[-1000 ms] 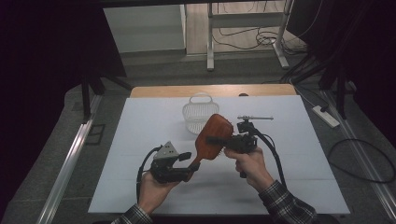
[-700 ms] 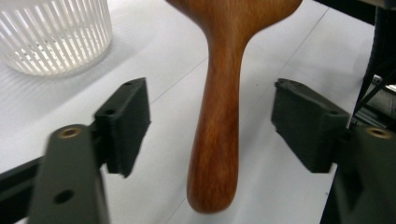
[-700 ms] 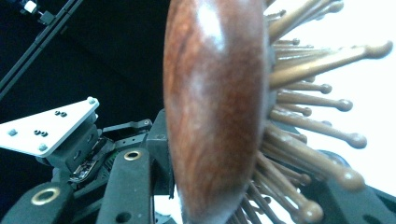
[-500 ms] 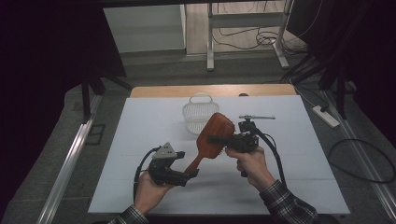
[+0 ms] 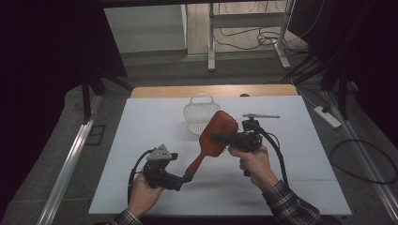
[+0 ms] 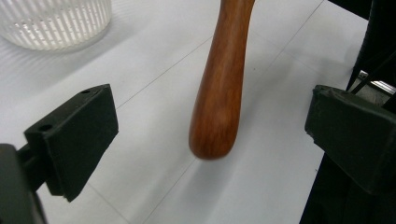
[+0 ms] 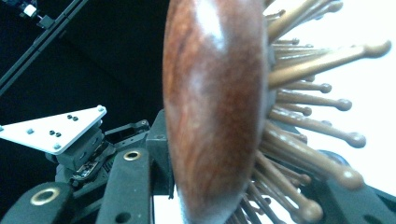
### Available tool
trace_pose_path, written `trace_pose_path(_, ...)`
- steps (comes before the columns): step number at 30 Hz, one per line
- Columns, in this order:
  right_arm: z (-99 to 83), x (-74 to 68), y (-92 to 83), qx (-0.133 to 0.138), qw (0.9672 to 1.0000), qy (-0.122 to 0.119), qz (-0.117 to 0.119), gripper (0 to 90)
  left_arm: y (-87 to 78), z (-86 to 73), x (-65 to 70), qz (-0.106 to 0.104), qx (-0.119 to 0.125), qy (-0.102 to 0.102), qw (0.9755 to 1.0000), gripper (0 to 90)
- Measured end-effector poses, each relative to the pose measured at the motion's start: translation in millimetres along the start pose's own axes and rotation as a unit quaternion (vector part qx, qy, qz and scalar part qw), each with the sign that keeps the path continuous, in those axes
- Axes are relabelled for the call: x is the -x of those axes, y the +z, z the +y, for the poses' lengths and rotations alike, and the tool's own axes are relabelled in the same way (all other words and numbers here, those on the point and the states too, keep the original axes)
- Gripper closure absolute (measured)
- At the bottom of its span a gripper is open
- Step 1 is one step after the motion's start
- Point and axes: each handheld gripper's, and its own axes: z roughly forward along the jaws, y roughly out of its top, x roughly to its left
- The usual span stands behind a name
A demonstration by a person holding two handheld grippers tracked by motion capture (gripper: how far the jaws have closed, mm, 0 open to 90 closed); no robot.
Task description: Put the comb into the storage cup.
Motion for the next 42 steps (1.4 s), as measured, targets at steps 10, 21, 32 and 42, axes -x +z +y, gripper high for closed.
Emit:
trace_pose_path(10,4.0,-2.8,-3.3,0.007,0.9999,-0.009,-0.003,53.4,-11.2,-14.2,-1.4,0.011,-0.002,-0.010,0.9999,0.1)
trace_pose_path(21,10.2,-2.3,-5.5,0.012,0.9997,-0.018,-0.010,53.3,-30.7,-33.0,-5.2,0.031,-0.001,-0.023,0.9993,0.0)
trace_pose_path(32,16.5,0.2,-6.4,0.018,0.9995,-0.019,-0.017,53.3,-47.5,-49.5,-11.2,0.042,-0.001,-0.043,0.9982,0.0)
trace_pose_path(42,23.1,0.6,-1.5,0.022,0.9993,-0.023,-0.019,53.3,-62.6,-61.9,-13.9,0.054,0.003,-0.050,0.9973,0.0)
